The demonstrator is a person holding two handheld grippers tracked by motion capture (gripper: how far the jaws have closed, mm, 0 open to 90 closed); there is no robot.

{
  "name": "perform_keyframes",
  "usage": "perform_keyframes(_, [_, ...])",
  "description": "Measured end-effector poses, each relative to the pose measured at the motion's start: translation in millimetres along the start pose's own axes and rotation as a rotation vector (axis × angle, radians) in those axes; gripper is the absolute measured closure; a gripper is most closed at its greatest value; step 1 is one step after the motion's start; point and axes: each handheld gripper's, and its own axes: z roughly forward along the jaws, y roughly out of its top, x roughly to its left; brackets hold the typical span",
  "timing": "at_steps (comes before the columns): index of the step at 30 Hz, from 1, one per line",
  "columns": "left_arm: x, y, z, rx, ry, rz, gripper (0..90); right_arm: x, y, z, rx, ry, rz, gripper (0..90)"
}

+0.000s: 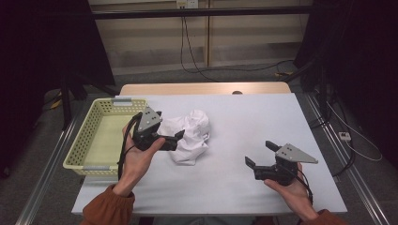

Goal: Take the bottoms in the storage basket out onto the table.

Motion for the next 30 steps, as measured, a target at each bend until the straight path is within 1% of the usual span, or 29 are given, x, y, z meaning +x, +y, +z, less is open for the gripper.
perform_keyframes(1, [1.1,-0.9,-2.7,0.002,0.002,0.000,3.7,-0.1,0.0,0.0,0.000,-0.001,0.000,4.9])
perform_keyframes(4, [2.9,-3.7,-9.5,-0.003,0.027,0.004,3.9,-0.4,0.0,-0.2,-0.001,-0.001,0.000,4.9])
perform_keyframes(6, [3.9,-5.5,-13.6,0.001,0.032,0.000,4.1,-0.3,0.0,-0.1,0.000,-0.002,0.000,4.9])
perform_keyframes(11, [6.0,-13.1,-24.0,-0.007,0.036,-0.007,4.2,-0.2,0.1,-0.4,-0.002,-0.002,-0.001,4.9])
perform_keyframes(13, [6.7,-16.3,-28.1,-0.003,0.049,-0.003,4.3,-0.4,0.0,-0.4,-0.001,-0.003,-0.001,4.9])
perform_keyframes(14, [7.2,-17.9,-29.9,-0.009,0.049,-0.013,4.1,-0.3,0.0,-0.3,-0.001,-0.002,-0.001,4.9])
perform_keyframes(17, [9.4,-23.1,-34.3,-0.014,0.060,-0.020,4.2,0.1,0.1,-0.2,-0.001,-0.001,-0.002,4.9])
perform_keyframes(19, [10.7,-26.9,-37.0,-0.028,0.061,-0.037,4.3,-0.1,0.1,-0.1,0.000,-0.002,0.000,4.9])
perform_keyframes(23, [10.1,-34.9,-42.4,-0.028,0.081,-0.036,4.4,-0.1,0.0,-0.2,-0.001,-0.002,-0.002,4.8])
perform_keyframes(25, [9.6,-39.0,-44.2,-0.023,0.077,-0.044,4.6,-0.2,-0.1,0.0,0.001,-0.003,0.000,4.9])
perform_keyframes(28, [9.5,-44.3,-48.8,-0.020,0.095,-0.043,4.8,0.2,0.0,-0.2,0.000,-0.003,-0.003,4.9])
perform_keyframes(30, [9.7,-49.3,-52.1,-0.015,0.101,-0.050,4.7,0.3,0.0,-0.4,0.000,-0.002,-0.004,4.9])
